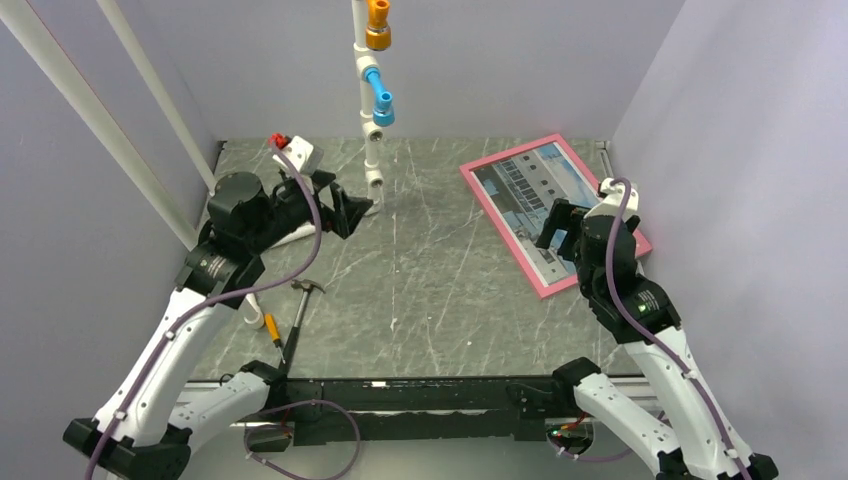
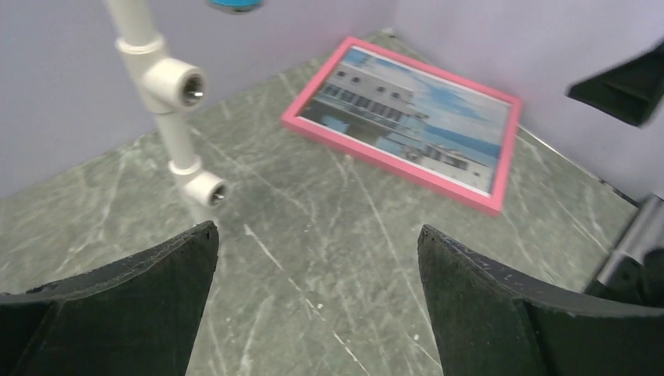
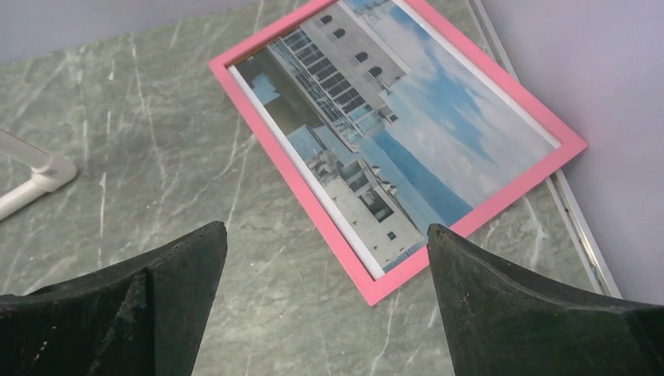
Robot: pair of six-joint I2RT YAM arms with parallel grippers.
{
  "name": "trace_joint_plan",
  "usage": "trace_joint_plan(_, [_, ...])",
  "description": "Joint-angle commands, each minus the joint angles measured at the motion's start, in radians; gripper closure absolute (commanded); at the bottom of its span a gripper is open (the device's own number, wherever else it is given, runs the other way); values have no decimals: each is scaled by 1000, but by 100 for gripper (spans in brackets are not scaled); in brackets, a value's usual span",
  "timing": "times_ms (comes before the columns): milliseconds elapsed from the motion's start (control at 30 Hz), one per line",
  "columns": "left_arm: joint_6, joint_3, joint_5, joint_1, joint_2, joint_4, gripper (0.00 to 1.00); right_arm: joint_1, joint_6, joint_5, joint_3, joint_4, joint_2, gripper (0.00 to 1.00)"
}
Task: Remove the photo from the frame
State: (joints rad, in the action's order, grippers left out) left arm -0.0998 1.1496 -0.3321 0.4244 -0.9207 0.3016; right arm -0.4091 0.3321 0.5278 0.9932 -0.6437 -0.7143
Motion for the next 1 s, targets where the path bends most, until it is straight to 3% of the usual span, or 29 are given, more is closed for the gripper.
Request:
trace_joint_plan(0, [-19,77,168,2,-38,-40,1,2,12,58,19,-17,-35,0])
trace_joint_plan(133, [-29,41,183,2,-53,-136,1,3,31,104,52,-70,-116,0])
trace_joint_plan(467, [-17,-130,96,1,-36,-200,1,3,-103,-122,-51,102,-243,1])
trace_joint_plan(667, [-31,-148,70,14,-56,-180,1,9,-193,-190,-22,180,-502,14])
trace_joint_plan(800, [-25,-154,78,37,-65,-184,1,98,-240,-308,26,203,-661,28])
trace_joint_plan(967, [-19,-147,59,67,-87,-177,1,166,-283,-418,68,214,-771,36])
